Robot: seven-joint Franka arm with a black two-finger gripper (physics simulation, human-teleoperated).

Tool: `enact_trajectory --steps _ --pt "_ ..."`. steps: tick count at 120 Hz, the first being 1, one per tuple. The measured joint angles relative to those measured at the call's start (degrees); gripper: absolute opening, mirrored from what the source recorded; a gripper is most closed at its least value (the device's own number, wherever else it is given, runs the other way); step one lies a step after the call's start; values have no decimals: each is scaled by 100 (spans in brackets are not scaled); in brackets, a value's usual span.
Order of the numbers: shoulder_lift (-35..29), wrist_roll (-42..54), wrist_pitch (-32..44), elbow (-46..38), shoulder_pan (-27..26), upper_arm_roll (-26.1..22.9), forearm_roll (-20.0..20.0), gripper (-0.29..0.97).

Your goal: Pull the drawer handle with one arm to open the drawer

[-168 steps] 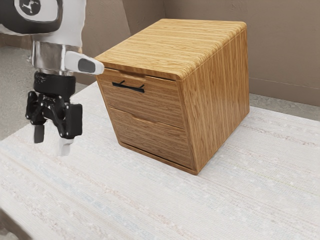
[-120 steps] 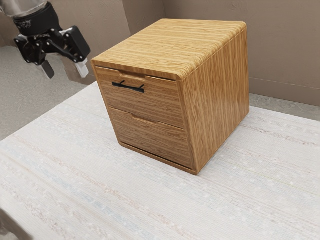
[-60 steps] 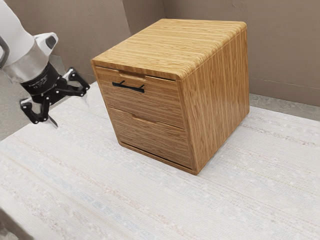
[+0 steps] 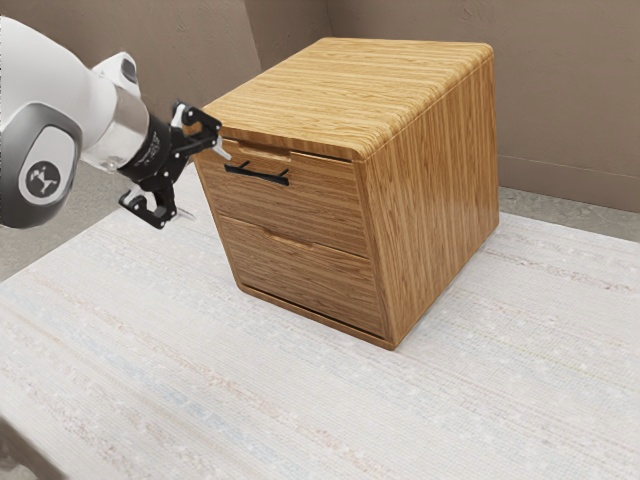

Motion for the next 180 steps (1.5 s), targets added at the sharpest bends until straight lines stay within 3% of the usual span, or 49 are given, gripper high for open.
enact_trajectory --steps 122,180 --pt "750 -1191 884 -27 -52 -16 -23 68" --pt "-632 -1361 1120 -1478 -2 -43 -40 68"
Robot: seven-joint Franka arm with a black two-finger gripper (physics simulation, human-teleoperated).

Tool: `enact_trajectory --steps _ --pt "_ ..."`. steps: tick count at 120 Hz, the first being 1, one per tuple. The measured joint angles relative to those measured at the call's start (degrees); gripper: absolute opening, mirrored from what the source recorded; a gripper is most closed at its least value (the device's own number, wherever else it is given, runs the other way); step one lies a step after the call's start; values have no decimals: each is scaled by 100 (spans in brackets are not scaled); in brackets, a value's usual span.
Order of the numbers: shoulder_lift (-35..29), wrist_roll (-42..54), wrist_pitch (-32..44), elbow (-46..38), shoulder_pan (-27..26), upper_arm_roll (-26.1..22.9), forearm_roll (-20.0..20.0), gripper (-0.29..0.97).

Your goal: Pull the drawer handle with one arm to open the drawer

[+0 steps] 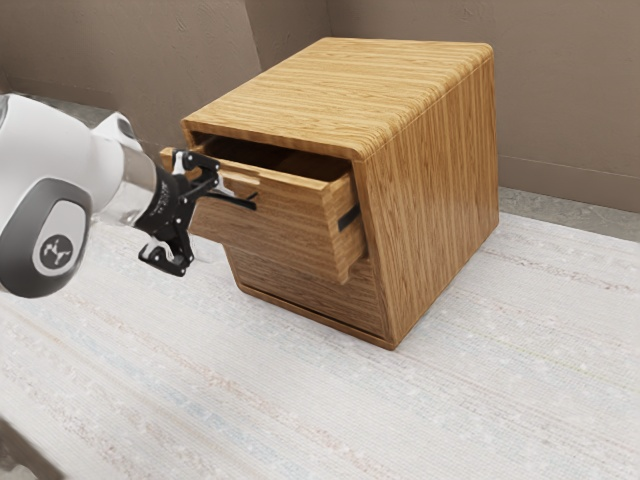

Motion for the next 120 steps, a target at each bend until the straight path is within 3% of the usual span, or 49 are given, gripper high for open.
enact_trajectory --steps 51,75,94,112,120 --pt "-1417 -62 15 -1210 370 -88 -22 68" --pt "-1931 -80 -18 -1557 731 -553 -161 68" --pt "-2360 -91 -91 -1811 823 -644 -220 68" --pt "-2867 -99 -510 -1637 898 -1017 -384 68" --pt "-2769 -97 -1159 -872 917 -1204 -471 68"
